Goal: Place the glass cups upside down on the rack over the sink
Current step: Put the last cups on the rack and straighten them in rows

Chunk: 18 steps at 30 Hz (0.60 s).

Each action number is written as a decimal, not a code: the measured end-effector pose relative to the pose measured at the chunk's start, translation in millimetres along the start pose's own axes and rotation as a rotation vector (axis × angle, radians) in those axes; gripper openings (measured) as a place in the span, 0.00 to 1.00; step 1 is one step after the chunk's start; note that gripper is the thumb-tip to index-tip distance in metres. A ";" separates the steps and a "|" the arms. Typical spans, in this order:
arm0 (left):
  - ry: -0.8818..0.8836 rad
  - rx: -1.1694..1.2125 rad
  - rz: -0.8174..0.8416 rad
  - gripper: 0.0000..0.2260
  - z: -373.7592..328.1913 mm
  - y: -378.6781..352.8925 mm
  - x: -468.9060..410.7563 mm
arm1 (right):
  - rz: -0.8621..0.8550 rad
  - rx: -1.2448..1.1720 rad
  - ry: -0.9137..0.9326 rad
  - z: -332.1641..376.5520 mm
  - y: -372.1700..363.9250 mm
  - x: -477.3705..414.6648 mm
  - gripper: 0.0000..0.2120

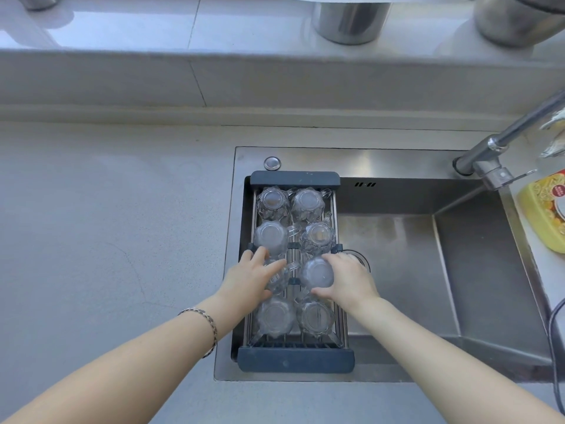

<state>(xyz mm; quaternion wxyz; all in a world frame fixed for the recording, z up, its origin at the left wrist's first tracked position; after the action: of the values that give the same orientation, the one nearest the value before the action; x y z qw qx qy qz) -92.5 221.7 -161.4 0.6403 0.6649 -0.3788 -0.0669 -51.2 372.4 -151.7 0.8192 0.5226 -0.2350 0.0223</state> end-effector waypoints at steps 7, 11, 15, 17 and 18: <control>0.033 0.128 -0.096 0.33 -5.7 14.0 5.5 | 0.014 -0.020 0.248 27.7 68.2 21.2 0.34; -0.100 0.572 -0.130 0.41 -39.6 53.4 9.9 | 0.106 0.086 0.451 46.3 87.5 29.3 0.34; -0.125 0.800 -0.017 0.48 -53.4 63.9 10.8 | 0.194 0.041 0.527 57.4 88.4 30.8 0.35; -0.108 0.837 0.003 0.49 -50.5 59.4 12.7 | 0.225 -0.065 0.473 54.1 86.4 30.0 0.34; -0.100 0.854 -0.001 0.50 -48.4 56.7 13.8 | 0.226 -0.136 0.443 51.8 85.6 29.9 0.34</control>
<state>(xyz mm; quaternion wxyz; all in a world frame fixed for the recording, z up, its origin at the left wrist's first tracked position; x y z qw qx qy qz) -78.7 258.4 -96.5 0.2883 0.8663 -0.4029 0.0637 -67.5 360.0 -49.3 0.8763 0.4190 -0.1080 0.2118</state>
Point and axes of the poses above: each hand's wrist, its own x-axis away from the middle knuckle, its own y-axis out of the back of the hand, z = x × y, the point moved 8 cm from there along -x, towards the middle knuckle, and after that the axes turned 8 degrees about -z, right-handed, at the moved point
